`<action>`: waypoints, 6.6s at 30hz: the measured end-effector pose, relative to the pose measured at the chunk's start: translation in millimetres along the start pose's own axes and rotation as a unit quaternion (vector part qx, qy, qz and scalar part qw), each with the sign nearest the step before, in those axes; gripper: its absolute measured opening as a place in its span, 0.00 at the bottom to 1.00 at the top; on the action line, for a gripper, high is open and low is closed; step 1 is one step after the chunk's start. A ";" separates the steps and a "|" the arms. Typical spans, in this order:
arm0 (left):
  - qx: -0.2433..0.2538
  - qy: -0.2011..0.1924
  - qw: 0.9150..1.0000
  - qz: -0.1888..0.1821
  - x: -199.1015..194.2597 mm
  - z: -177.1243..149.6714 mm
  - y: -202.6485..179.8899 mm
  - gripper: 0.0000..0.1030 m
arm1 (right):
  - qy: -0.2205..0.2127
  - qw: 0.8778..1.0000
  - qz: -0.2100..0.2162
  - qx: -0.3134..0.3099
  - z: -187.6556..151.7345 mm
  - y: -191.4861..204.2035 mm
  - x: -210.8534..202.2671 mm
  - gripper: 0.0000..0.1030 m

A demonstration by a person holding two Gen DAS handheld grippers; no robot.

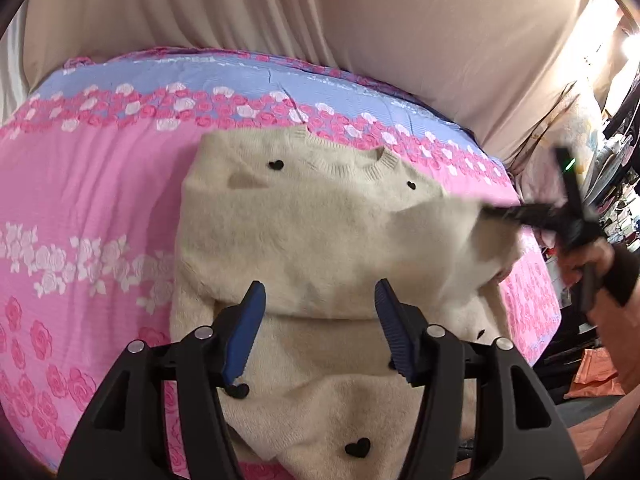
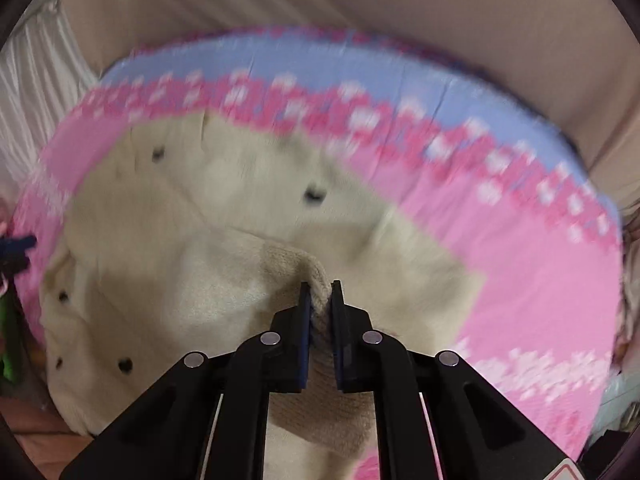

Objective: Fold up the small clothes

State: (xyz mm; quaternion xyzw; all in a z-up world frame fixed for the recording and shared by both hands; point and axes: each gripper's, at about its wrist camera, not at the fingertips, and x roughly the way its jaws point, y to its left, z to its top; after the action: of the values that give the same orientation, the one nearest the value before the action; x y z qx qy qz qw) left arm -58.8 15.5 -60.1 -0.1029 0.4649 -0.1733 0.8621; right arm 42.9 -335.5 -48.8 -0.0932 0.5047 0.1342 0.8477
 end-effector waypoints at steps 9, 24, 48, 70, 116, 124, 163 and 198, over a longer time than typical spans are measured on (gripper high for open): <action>-0.107 0.033 0.994 0.019 0.6 -19.6 62.8 0.59 | 0.028 0.994 -0.069 0.077 -30.6 -52.1 35.8 0.28; -0.154 0.166 0.966 -0.124 37.0 -99.4 78.6 0.23 | 0.168 0.948 0.016 0.271 -280.2 38.4 -7.6 0.58; -0.128 0.031 0.991 0.007 21.6 117.1 101.1 0.50 | -0.031 0.966 -0.068 0.249 -103.7 -84.9 -41.6 0.46; -0.174 0.099 0.978 0.065 57.2 63.9 116.1 0.79 | 0.001 0.935 -0.084 0.344 -94.0 -105.0 -0.6 0.39; -0.047 0.035 0.998 -0.013 59.2 72.5 -122.3 0.68 | 0.086 0.934 0.219 0.268 -55.2 -73.2 53.8 0.13; -0.035 0.032 0.999 -0.015 54.6 60.6 -132.2 0.72 | -0.026 0.961 0.156 0.226 -66.6 -95.9 -14.1 0.26; -0.013 0.147 0.988 0.032 182.6 59.0 -152.9 0.89 | 0.043 0.935 0.150 0.320 -136.6 -90.1 55.6 0.84; -0.188 0.120 0.973 0.062 31.4 -16.2 83.0 0.61 | 0.085 0.957 0.228 0.158 -75.5 140.8 61.8 0.41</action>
State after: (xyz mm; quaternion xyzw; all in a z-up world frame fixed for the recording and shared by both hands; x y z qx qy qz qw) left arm -39.6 79.1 -121.1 -0.2126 0.5944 -0.0405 0.7745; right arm -37.0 -216.1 -142.2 0.1485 0.5975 0.2339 0.7525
